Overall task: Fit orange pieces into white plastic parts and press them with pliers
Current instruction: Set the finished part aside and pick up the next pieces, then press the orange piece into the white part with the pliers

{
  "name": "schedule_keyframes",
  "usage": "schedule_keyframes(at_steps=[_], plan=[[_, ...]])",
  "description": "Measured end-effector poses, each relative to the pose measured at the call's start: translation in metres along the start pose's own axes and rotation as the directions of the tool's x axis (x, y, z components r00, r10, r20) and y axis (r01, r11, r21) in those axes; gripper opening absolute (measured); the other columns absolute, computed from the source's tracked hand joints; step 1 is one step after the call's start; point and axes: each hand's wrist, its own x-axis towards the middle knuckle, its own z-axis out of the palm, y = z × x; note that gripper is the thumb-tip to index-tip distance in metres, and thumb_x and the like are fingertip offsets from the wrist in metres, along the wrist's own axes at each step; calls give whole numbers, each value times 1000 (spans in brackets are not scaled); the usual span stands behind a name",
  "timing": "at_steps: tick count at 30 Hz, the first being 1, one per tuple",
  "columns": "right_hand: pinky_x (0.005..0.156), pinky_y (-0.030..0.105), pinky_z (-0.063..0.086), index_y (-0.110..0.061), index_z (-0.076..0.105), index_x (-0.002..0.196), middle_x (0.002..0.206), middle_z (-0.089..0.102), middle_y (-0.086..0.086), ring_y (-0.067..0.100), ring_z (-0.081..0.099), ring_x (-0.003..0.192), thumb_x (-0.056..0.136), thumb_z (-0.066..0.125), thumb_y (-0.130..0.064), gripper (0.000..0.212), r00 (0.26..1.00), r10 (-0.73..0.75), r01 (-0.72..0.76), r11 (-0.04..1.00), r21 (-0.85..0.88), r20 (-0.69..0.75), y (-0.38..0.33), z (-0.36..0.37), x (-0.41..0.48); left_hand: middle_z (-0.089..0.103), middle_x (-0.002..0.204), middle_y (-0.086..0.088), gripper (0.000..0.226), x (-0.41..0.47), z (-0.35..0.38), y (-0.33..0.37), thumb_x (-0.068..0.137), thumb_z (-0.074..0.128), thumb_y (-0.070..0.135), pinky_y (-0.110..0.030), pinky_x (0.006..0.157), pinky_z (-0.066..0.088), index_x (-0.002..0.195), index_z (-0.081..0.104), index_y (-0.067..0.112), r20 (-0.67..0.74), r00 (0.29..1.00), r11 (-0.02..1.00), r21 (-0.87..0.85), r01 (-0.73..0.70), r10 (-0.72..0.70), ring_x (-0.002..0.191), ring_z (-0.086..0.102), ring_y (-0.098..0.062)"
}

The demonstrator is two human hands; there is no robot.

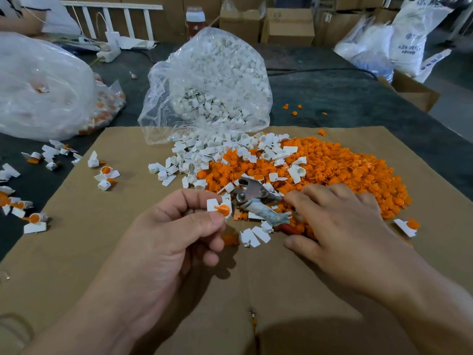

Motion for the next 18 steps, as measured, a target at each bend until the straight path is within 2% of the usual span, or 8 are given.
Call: schedule_keyframes(at_steps=[3, 5, 7, 10, 12, 14, 16, 18], plan=[[86, 37, 25, -41, 22, 139, 125, 42, -11, 16, 34, 109, 89, 37, -58, 55, 1000, -1, 0, 999, -51, -21, -4, 1, 0, 60, 65, -9, 28, 0, 0, 1, 51, 81, 13, -20, 41, 46, 78, 77, 18, -17, 1000, 1000, 4, -17, 17, 50, 56, -12], [82, 37, 25, -36, 31, 136, 114, 50, -8, 17, 38, 101, 88, 44, -48, 51, 998, 48, -50, 997, -65, -45, -8, -1, 1, 61, 65, -7, 33, 1, -1, 1, 48, 83, 4, -20, 41, 46, 77, 77, 18, -14, 1000, 999, 31, -22, 22, 51, 56, -12], [81, 36, 27, -34, 39, 129, 101, 54, -8, 17, 39, 95, 87, 44, -43, 43, 993, 96, -100, 993, -59, -74, -11, -3, 2, 61, 65, -7, 28, 2, -2, 0, 56, 79, -1, -20, 41, 46, 77, 76, 18, -9, 1000, 999, 35, -24, 24, 51, 56, -12], [77, 35, 24, -33, 47, 117, 88, 53, -10, 16, 39, 87, 86, 39, -42, 34, 981, 127, -129, 992, -8, -144, -11, -7, 2, 61, 66, -7, 32, 1, -1, -1, 52, 82, 1, -20, 41, 46, 78, 76, 19, -15, 999, 999, 33, -35, 35, 51, 57, -11], [79, 35, 25, -30, 51, 114, 87, 54, -9, 17, 44, 86, 82, 39, -41, 35, 968, 135, -119, 989, 91, -210, -10, -12, -1, 61, 67, -7, 23, 1, -2, -1, 61, 77, 5, -20, 42, 46, 79, 76, 20, -34, 997, 998, 13, -62, 63, 52, 58, -11], [81, 36, 33, -28, 52, 116, 91, 56, -10, 15, 49, 86, 80, 44, -41, 39, 957, 125, -65, 972, 226, -263, -10, -18, -4, 62, 68, -7, 18, 1, -3, 0, 64, 75, 12, -20, 43, 47, 80, 75, 20, -49, 994, 995, -7, -96, 95, 53, 58, -11], [78, 32, 38, -32, 51, 119, 96, 55, -15, 7, 47, 87, 80, 50, -44, 41, 962, 76, 5, 954, 299, -262, -13, -22, -8, 63, 69, -6, 24, 3, -6, -1, 58, 80, 15, -21, 43, 47, 81, 74, 20, -59, 991, 992, -2, -123, 123, 53, 59, -12], [76, 25, 37, -38, 48, 116, 97, 53, -19, 4, 45, 89, 80, 51, -45, 37, 975, 17, 59, 941, 334, -220, -18, -23, -11, 65, 70, -6, 37, 5, -8, -1, 48, 86, 14, -21, 44, 47, 82, 74, 21, -64, 984, 986, 8, -164, 164, 54, 59, -12]])
